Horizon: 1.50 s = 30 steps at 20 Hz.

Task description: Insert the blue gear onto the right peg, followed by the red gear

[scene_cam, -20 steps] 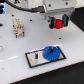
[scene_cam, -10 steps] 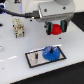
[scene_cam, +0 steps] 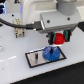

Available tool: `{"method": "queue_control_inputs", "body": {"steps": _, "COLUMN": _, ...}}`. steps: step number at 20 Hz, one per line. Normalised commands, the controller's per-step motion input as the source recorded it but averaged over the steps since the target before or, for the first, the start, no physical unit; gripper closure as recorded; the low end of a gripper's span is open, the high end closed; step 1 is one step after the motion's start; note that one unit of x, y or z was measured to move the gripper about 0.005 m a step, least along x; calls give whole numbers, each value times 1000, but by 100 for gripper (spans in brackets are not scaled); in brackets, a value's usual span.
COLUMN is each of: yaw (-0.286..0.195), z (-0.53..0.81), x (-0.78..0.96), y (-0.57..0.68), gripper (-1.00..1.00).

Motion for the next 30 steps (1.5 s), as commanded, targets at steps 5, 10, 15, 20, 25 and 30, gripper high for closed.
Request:
{"method": "queue_control_inputs", "body": {"steps": 5, "yaw": 0, "z": -55, "x": 355, "y": -149, "gripper": 100}}
{"method": "queue_control_inputs", "body": {"steps": 10, "yaw": 0, "z": -117, "x": 165, "y": -87, "gripper": 100}}
{"method": "queue_control_inputs", "body": {"steps": 15, "yaw": 0, "z": -116, "x": 74, "y": -84, "gripper": 100}}
{"method": "queue_control_inputs", "body": {"steps": 20, "yaw": 0, "z": 100, "x": 26, "y": -4, "gripper": 100}}
{"method": "queue_control_inputs", "body": {"steps": 25, "yaw": 0, "z": 411, "x": 18, "y": -86, "gripper": 100}}
{"method": "queue_control_inputs", "body": {"steps": 30, "yaw": 0, "z": 175, "x": 28, "y": -64, "gripper": 100}}
